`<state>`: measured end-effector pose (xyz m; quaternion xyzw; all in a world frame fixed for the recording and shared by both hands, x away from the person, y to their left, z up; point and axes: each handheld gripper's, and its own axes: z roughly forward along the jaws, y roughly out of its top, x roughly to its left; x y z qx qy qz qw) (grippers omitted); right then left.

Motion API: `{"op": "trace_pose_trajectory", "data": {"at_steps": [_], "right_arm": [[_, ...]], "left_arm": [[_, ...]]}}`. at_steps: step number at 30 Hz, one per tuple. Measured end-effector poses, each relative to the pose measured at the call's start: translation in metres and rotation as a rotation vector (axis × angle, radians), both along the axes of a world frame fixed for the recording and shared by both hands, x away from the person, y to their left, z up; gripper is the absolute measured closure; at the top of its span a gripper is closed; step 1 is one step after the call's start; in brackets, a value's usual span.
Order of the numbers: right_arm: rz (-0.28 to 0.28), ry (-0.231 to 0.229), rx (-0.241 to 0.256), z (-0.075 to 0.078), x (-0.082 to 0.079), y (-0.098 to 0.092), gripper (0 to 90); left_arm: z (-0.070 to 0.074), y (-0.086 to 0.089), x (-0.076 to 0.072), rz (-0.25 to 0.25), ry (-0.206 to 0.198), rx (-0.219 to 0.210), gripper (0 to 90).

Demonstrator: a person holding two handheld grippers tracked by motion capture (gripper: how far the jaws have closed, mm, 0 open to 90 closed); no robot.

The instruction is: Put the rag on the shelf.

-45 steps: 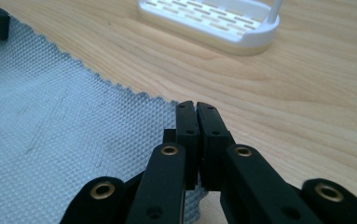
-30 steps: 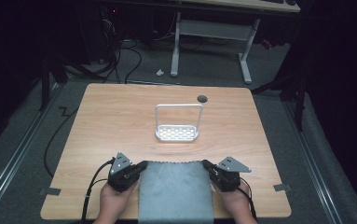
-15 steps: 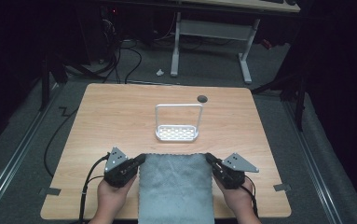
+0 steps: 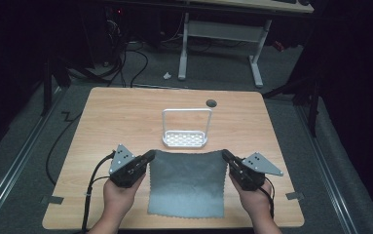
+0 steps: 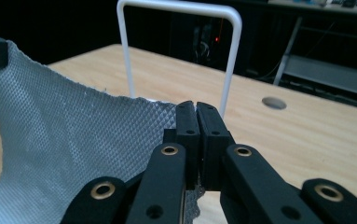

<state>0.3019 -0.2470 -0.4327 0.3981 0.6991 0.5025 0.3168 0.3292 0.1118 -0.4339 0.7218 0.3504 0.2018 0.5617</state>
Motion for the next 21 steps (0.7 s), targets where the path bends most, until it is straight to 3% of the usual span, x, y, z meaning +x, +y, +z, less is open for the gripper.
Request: {"op": "trace_pose_trajectory", "data": {"at_steps": [21], "right_arm": [[-0.005,-0.112,0.043,0.049,0.012,0.001,89.5]], "left_arm": [[0.042,0.001,0.015,0.023,-0.106,-0.043,89.1]]}}
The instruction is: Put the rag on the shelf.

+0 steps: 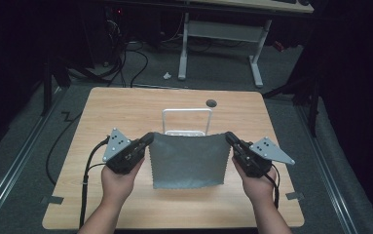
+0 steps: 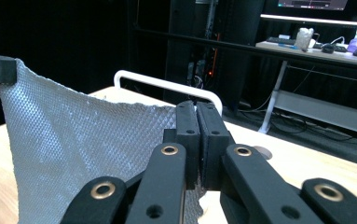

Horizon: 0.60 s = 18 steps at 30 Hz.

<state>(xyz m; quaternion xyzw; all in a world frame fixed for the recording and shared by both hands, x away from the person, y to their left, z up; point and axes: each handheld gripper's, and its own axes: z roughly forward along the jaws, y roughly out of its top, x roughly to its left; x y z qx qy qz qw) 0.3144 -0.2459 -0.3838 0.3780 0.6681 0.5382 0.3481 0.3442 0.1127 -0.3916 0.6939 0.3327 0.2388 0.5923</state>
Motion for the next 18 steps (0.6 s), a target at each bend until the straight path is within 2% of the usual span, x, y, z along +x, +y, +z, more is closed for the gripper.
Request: {"op": "trace_pose_trajectory", "data": {"at_steps": [13,18], "right_arm": [[-0.024,-0.015,0.040,0.016,0.021,-0.004,89.5],[-0.029,-0.022,0.050,0.021,0.030,-0.004,89.5]], "left_arm": [[0.023,-0.006,0.021,0.017,-0.058,0.006,89.1],[0.027,-0.007,0.032,0.021,-0.055,0.002,89.1]]}}
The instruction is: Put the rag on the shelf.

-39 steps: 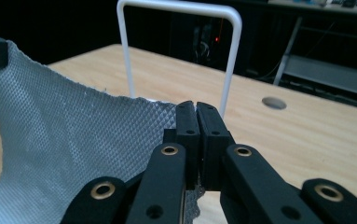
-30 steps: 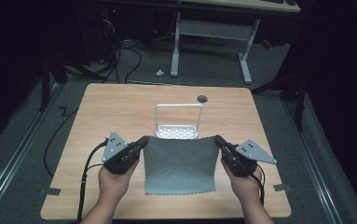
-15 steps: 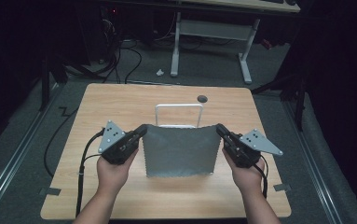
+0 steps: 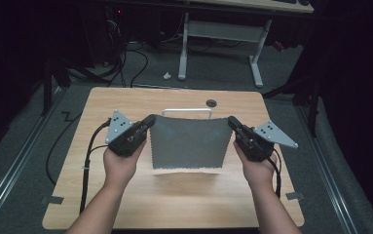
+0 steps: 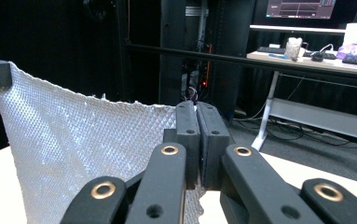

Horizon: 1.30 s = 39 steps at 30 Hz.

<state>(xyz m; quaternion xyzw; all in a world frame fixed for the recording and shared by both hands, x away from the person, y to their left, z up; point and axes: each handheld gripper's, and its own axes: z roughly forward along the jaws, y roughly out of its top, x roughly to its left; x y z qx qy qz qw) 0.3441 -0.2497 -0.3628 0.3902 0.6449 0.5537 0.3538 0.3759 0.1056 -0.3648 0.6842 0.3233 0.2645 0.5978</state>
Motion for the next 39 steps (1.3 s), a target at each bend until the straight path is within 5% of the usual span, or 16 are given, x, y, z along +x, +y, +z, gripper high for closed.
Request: {"op": "trace_pose_trajectory", "data": {"at_steps": [26,39], "right_arm": [[-0.034,0.003,0.008,0.020,0.052,0.002,89.6],[-0.039,0.028,-0.013,0.032,0.092,0.004,89.6]], "left_arm": [[0.021,-0.010,0.056,0.054,-0.040,0.056,89.1],[0.024,-0.016,0.096,0.109,0.006,0.109,89.1]]}}
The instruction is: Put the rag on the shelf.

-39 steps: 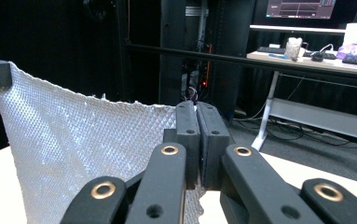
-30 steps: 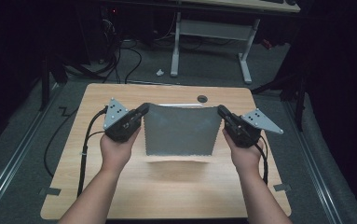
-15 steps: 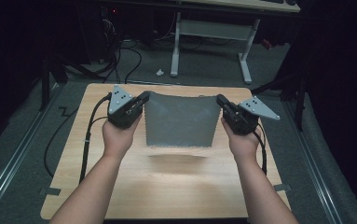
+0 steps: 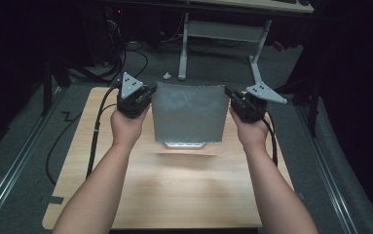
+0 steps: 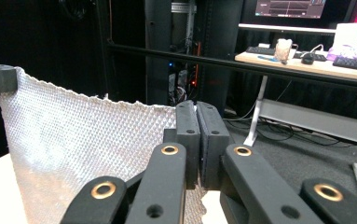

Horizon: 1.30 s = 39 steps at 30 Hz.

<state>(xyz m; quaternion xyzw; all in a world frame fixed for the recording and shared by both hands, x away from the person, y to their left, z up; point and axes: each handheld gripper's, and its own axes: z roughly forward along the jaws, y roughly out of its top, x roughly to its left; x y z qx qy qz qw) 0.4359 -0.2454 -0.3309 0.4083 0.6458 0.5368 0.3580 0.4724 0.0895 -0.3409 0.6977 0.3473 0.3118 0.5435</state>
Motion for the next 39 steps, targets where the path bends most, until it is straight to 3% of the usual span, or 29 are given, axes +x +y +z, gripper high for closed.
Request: {"op": "trace_pose_trajectory", "data": {"at_steps": [6,10,16,27,32,39], "right_arm": [[-0.007,0.046,-0.005,-0.015,0.022,-0.001,89.6],[-0.018,0.095,-0.012,-0.026,0.034,-0.003,89.6],[-0.005,0.156,-0.016,-0.046,0.044,-0.003,89.6],[0.017,0.197,-0.047,-0.069,0.039,0.001,89.5],[0.030,0.224,-0.054,-0.083,0.035,-0.001,89.5],[0.034,0.235,-0.049,-0.095,0.029,0.001,89.5]], "left_arm": [[-0.015,-0.005,0.019,0.009,0.066,0.024,89.0],[-0.027,-0.009,0.027,0.001,0.109,0.076,89.0],[-0.048,-0.006,0.032,-0.012,0.177,0.079,89.0],[-0.076,0.000,0.022,-0.051,0.249,0.055,89.0],[-0.087,0.003,0.015,-0.092,0.258,0.042,89.0],[-0.099,0.008,0.010,-0.102,0.284,0.025,89.0]]}}
